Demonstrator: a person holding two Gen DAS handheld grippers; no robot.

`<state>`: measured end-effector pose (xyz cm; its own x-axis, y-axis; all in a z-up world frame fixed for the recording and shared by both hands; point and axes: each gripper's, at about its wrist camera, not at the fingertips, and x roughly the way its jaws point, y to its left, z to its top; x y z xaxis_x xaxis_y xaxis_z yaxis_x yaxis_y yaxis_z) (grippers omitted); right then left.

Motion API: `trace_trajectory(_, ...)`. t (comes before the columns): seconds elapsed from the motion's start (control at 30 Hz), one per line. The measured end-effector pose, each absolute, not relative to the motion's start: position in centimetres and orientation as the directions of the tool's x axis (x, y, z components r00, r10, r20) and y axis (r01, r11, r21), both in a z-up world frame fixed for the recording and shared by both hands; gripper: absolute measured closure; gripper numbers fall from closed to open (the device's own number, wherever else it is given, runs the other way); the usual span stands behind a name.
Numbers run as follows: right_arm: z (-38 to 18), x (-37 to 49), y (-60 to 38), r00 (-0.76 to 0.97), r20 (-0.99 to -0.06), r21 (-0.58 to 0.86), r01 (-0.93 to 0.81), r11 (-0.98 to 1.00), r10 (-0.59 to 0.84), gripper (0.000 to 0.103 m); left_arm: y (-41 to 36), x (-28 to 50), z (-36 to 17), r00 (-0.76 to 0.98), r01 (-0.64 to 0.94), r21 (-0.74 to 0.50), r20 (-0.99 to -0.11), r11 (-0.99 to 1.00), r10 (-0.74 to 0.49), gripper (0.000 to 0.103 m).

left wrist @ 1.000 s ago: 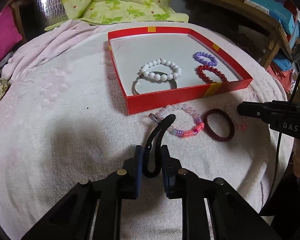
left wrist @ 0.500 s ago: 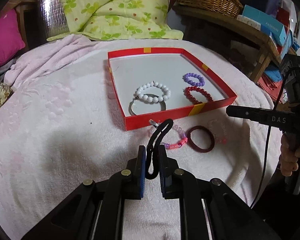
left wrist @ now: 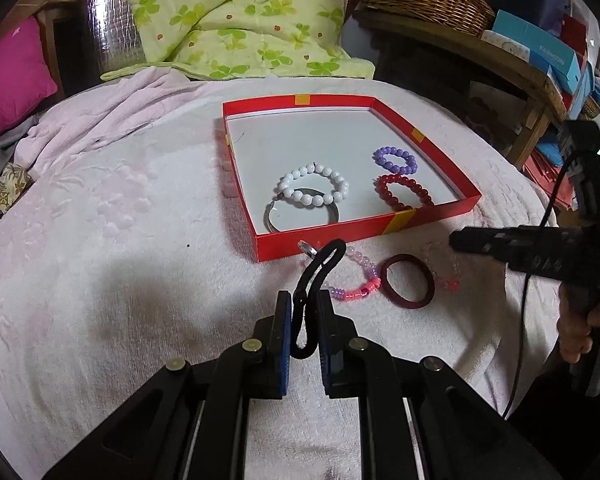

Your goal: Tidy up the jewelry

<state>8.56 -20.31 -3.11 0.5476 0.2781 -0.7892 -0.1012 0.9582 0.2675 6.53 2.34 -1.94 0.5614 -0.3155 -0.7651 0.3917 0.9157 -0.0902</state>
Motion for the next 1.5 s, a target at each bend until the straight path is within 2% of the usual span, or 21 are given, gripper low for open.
trace_trajectory(0.17,-5.0,9.1,-18.1,0.515,-0.837,0.131,-0.134,0.982,0.182,0.076,2.2,6.4,-2.0,0.561,0.395,-0.081,-0.768,0.915,-0.310,0.090)
trace_trajectory(0.23,-4.8,8.7,-17.4,0.548,-0.827,0.051,-0.154,0.987,0.128,0.094,2.4,6.4,-1.9,0.562,0.390,-0.081,-0.768,0.917,-0.307,0.090)
trace_trajectory(0.27,-4.6,8.4,-17.2,0.561,-0.819,0.030,-0.162,0.986,0.117,0.095,2.5,6.4,-1.9,0.563,0.387,-0.081,-0.768,0.919,-0.305,0.090)
trace_trajectory(0.43,-2.4,7.4,-18.6,0.641,-0.747,0.102,-0.153,0.983,0.177,0.095,3.0,6.4,-1.4,0.587,0.368,-0.090,-0.749,0.926,-0.306,0.090)
trace_trajectory(0.63,0.1,6.8,-20.4,0.701,-0.650,0.261,-0.158,0.952,0.294,0.095,3.0,6.4,-0.3,0.637,0.355,-0.103,-0.701,0.929,-0.321,0.090)
trace_trajectory(0.87,2.9,7.3,-20.0,0.769,-0.550,0.297,-0.184,0.937,0.325,0.095,2.0,7.8,0.7,0.682,0.347,-0.117,-0.649,0.930,-0.336,0.090)
trace_trajectory(1.03,3.4,9.9,-19.5,0.765,-0.543,0.339,-0.178,0.924,0.346,0.094,0.6,9.7,0.7,0.694,0.342,-0.110,-0.640,0.933,-0.330,0.090)
trace_trajectory(1.5,-0.1,19.5,-19.6,0.695,-0.601,0.482,-0.078,0.873,0.394,0.094,-3.5,12.9,-1.6,0.598,0.365,-0.217,-0.691,0.906,-0.406,0.090)
